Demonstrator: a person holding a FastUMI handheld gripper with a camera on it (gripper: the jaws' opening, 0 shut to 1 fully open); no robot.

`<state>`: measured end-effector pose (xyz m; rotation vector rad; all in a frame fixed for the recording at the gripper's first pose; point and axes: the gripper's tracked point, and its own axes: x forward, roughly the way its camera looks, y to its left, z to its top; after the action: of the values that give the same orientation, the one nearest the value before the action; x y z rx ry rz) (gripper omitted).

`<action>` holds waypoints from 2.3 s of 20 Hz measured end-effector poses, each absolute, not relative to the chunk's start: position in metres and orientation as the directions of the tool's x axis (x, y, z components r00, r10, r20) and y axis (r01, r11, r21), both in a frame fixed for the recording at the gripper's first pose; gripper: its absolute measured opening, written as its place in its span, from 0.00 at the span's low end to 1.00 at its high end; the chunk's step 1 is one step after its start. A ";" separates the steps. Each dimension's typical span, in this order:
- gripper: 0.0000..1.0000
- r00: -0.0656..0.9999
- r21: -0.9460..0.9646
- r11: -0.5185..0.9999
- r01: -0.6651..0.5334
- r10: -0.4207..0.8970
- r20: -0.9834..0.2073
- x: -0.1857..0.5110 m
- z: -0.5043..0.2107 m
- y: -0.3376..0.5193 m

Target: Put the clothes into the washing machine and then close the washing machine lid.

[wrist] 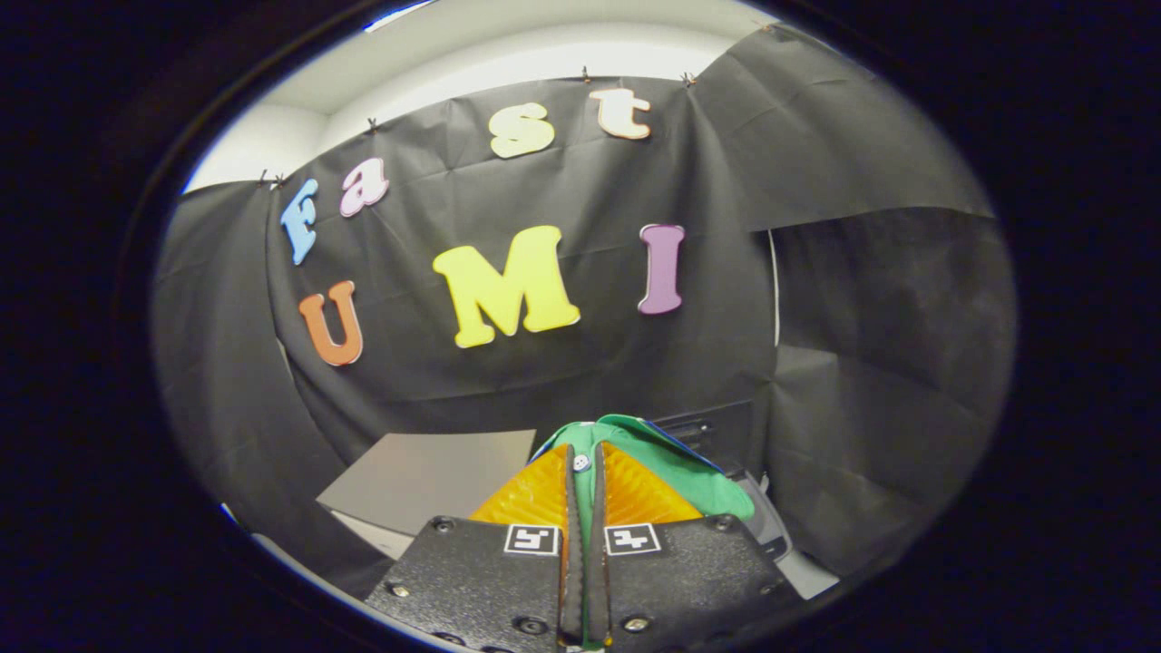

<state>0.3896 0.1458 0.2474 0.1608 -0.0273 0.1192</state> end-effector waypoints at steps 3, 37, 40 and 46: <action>0.05 0.993 0.145 0.983 -0.114 0.109 0.041 0.403 0.255 0.116; 0.06 0.848 0.078 0.976 -0.205 0.217 -0.484 0.638 0.008 0.077; 0.06 0.828 0.064 0.980 -0.191 0.196 -0.526 0.648 -0.019 0.079; 0.06 0.778 0.068 0.987 -0.148 0.158 -0.608 0.662 -0.065 0.081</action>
<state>0.6618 0.0812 -0.0652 0.0163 0.6594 0.1656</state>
